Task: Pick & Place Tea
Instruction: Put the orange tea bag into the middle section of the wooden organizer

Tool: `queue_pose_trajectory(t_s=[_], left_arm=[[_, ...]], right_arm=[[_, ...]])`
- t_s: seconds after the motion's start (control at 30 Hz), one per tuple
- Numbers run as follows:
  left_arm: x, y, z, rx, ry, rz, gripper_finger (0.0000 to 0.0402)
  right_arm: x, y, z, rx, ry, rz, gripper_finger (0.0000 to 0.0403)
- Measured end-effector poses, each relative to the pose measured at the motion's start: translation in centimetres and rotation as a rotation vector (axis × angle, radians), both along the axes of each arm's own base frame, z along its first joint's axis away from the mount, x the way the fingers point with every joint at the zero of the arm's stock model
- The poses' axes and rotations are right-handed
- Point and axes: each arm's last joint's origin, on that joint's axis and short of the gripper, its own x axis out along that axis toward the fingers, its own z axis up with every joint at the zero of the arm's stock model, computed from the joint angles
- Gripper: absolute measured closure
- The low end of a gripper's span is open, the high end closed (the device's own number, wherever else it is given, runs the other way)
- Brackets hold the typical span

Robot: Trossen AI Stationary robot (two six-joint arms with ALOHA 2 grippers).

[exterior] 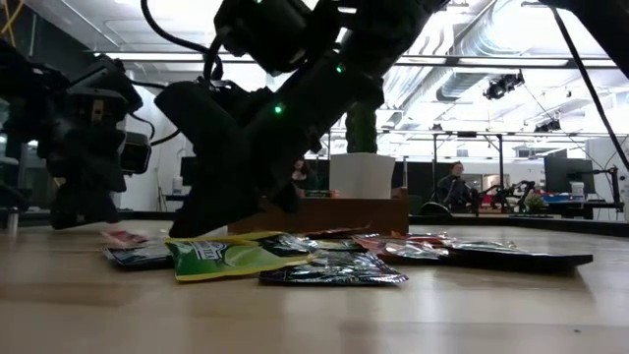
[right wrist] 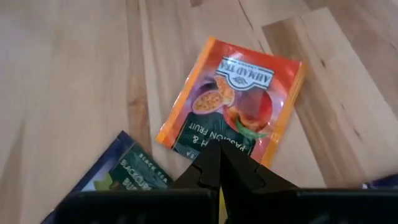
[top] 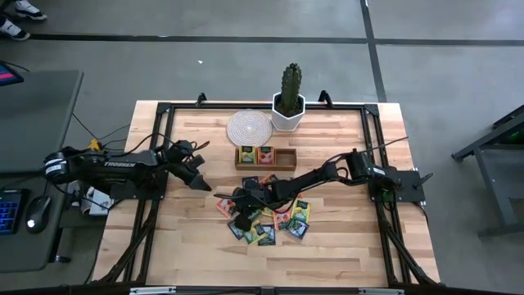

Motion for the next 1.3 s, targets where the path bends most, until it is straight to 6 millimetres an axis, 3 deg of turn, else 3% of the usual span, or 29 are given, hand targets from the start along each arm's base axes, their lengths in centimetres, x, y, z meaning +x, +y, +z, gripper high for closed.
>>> queue_pose_trajectory(t_s=[0.7,1.1,1.3], left_arm=[[3.3,-2.3,-0.4,-0.031,0.024,-0.031,0.0208],[6.0,-2.1,-0.7,-0.015,0.112,-0.065,0.0208],[6.5,-2.0,-1.0,0.032,0.189,-0.154,0.0208]], right_arm=[[0.2,-1.1,-0.2,-0.008,0.004,-0.002,0.0403],[0.2,-1.1,-0.2,-0.014,0.001,0.000,0.0403],[0.2,-1.1,-0.2,-0.015,0.000,0.000,0.0403]])
